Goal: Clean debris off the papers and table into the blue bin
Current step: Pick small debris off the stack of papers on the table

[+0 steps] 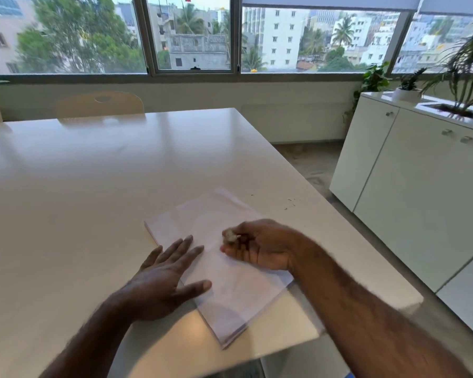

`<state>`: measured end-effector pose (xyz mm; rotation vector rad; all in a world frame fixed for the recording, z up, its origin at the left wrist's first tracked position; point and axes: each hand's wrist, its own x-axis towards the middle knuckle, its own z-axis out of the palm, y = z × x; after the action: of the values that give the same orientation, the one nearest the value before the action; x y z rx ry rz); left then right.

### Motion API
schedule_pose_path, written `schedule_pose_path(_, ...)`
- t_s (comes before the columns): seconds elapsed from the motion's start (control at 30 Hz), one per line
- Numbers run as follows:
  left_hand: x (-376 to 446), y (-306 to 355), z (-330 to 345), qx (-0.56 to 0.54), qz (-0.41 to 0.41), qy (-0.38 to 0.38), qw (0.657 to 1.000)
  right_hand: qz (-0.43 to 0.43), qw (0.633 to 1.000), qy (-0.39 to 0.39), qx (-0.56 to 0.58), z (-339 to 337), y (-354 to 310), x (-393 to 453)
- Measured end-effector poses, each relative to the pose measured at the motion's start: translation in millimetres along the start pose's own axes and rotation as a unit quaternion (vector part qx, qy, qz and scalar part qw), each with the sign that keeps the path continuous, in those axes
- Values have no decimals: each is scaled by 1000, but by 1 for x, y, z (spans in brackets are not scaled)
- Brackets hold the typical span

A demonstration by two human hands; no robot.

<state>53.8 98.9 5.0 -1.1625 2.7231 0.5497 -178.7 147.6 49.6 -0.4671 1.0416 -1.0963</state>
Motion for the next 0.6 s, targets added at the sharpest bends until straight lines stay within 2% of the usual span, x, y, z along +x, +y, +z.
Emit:
schedule_pose_path(0.07,1,2,1,-7,5,16,1000,-68,989,113,61,-27,-17,18)
schedule_pose_path(0.1,1,3,3,-5,4,21,1000,-126,971,197,40,-43,-29,24)
schedule_pose_path(0.13,1,4,4,-2,2,27,1000,-181,944,274,-23,-60,-38,28)
schedule_pose_path(0.17,2,4,5,-2,0,34,999,-229,901,350,-111,-73,-43,28)
schedule_pose_path(0.23,3,5,5,-7,0,46,999,-291,814,423,-273,-76,-37,18)
schedule_pose_path(0.3,1,6,4,-18,-4,54,998,-324,753,389,-421,-60,-15,7)
schedule_pose_path(0.37,2,10,3,-27,-8,78,997,-371,691,336,-521,-44,12,1)
schedule_pose_path(0.43,4,16,6,-28,-14,142,989,-392,625,314,-598,-37,36,2)
schedule_pose_path(0.47,6,19,9,-27,-12,193,981,-386,604,316,-621,-37,41,3)
schedule_pose_path(0.53,10,24,12,-34,-14,271,962,-385,594,332,-623,-38,42,5)
schedule_pose_path(0.6,14,29,9,-53,-16,289,956,-390,602,355,-599,-36,38,1)
